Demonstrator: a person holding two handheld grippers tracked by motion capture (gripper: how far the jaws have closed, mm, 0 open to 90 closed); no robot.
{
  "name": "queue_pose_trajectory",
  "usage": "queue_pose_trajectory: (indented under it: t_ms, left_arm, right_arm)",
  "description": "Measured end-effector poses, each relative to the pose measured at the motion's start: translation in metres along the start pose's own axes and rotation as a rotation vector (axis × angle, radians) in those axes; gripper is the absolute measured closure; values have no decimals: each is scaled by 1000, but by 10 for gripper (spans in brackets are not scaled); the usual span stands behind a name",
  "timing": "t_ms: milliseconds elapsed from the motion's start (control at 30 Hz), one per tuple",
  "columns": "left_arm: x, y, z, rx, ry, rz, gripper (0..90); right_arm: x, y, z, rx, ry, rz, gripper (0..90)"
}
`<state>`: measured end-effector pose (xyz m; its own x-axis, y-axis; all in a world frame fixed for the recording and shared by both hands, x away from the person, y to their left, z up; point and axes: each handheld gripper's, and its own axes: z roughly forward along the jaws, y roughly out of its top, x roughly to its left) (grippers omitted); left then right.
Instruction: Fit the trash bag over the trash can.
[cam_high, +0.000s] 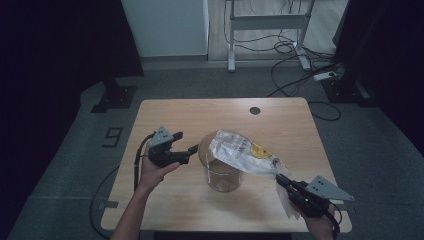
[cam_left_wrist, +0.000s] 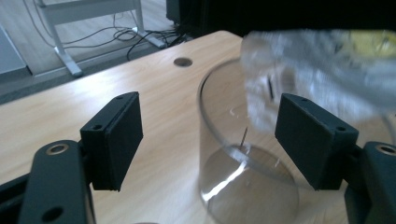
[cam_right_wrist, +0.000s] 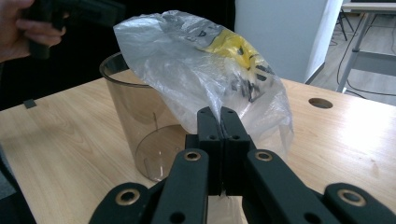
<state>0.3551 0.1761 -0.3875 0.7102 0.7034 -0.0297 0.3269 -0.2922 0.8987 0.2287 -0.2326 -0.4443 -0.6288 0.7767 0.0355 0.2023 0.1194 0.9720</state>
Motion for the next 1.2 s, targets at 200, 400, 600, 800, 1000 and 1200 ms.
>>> queue_pose_trajectory:
  t_ms: [200, 400, 600, 800, 1000, 1200]
  left_arm:
    - [-13, 29, 23, 13, -25, 40, 233]
    - [-25, 39, 49, 68, -43, 75, 252]
    - [-29, 31, 64, 120, -42, 115, 292]
    - [-29, 21, 73, 161, -45, 154, 324]
    - [-27, 14, 78, 187, -49, 159, 345]
    - [-28, 11, 78, 196, -39, 180, 349]
  right_arm:
    - [1, -1, 2, 12, 11, -3, 888]
    - [4, -1, 5, 19, 22, -6, 887]
    - [7, 1, 8, 23, 41, -15, 886]
    - [12, 3, 17, 32, 52, -27, 884]
    - [17, 17, 33, 17, 63, -25, 882]
    - [11, 26, 47, 25, 52, 7, 881]
